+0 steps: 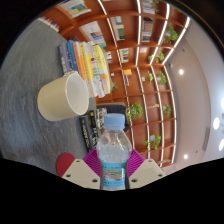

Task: Pour water

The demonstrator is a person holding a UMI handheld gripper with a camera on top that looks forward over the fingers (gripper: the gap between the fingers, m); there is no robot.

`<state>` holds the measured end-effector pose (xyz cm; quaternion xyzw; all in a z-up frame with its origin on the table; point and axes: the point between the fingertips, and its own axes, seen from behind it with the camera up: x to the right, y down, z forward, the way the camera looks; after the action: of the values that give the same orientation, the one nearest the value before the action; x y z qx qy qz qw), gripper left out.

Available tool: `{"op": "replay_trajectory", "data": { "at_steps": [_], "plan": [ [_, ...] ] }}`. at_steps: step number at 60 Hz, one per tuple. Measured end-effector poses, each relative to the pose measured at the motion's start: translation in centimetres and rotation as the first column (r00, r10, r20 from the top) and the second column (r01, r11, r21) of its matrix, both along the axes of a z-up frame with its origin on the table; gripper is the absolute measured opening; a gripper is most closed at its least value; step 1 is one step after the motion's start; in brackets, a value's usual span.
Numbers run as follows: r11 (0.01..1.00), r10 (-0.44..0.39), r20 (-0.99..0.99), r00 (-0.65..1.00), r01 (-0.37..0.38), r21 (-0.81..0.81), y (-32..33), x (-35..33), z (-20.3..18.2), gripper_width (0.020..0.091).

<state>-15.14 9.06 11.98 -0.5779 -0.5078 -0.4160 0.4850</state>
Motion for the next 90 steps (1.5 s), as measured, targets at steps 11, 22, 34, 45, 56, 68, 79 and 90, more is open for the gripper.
{"op": "replay_trajectory", "data": {
  "at_steps": [11, 22, 34, 45, 56, 68, 79, 90],
  "plan": [
    [0.997, 0.046, 0.292, 0.955, -0.064, 0.052, 0.5, -2.8, 1.1, 0.0278],
    [0.981, 0.037, 0.588, 0.808, -0.142, 0.133, 0.9, -4.5, 2.5, 0.0278],
    [0.980, 0.029, 0.663, 0.748, -0.152, 0.129, 1.3, -5.0, 2.0, 0.0279],
    [0.983, 0.050, 0.474, 0.879, -0.127, 0.133, 0.6, -4.9, 3.1, 0.0279],
    [0.999, 0.036, -0.190, 0.981, -0.036, 0.004, -1.1, -2.4, 3.6, 0.0280],
    [0.981, -0.065, -0.792, 0.607, -0.105, -0.161, -2.0, -0.5, 2.6, 0.0280],
    [0.979, -0.126, -0.939, 0.319, -0.114, -0.170, -1.3, 2.5, 1.3, 0.0296],
    [0.969, -0.170, -0.968, 0.185, -0.149, -0.198, 0.2, 2.4, -1.5, 0.0295]
  ]
}}
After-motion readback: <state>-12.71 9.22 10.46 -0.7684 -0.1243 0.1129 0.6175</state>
